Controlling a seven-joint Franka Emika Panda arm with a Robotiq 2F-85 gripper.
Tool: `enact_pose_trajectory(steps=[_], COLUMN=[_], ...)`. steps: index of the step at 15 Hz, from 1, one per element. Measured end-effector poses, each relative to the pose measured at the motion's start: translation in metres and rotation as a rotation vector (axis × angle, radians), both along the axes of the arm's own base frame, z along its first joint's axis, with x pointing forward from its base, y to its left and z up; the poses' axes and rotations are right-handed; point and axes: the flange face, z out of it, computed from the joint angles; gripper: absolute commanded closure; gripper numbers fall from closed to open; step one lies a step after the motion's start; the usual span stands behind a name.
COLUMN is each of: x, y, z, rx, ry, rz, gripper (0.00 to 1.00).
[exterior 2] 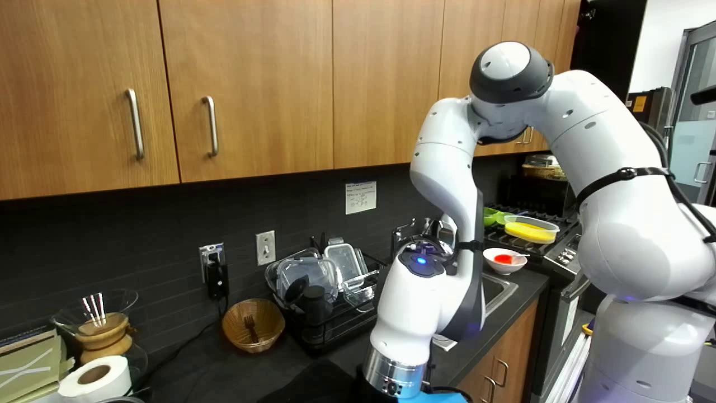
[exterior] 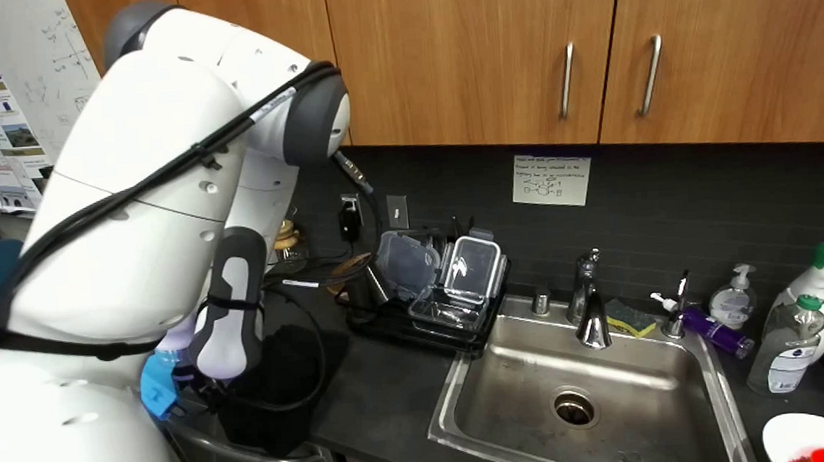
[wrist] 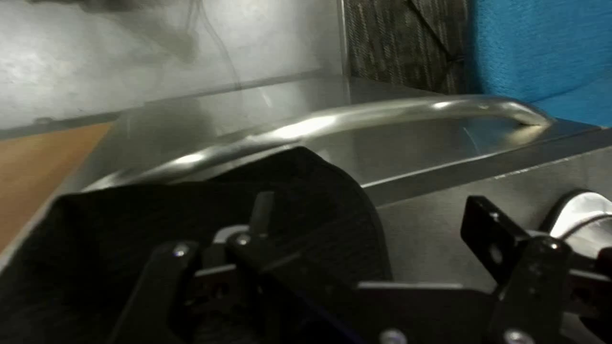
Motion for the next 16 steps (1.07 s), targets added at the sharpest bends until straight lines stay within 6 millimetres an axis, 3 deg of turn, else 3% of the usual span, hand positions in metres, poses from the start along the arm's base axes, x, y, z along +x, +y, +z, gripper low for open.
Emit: enact_pose_trajectory(steps=[6,16], x=[-0.024,0.009], y=[-0.03,-0.07], z=[0.004,0.024], rx=[-0.12,-0.25], ry=[0.058,-0.072], rz=[-0.019,0.054], gripper=[0.0,0.0])
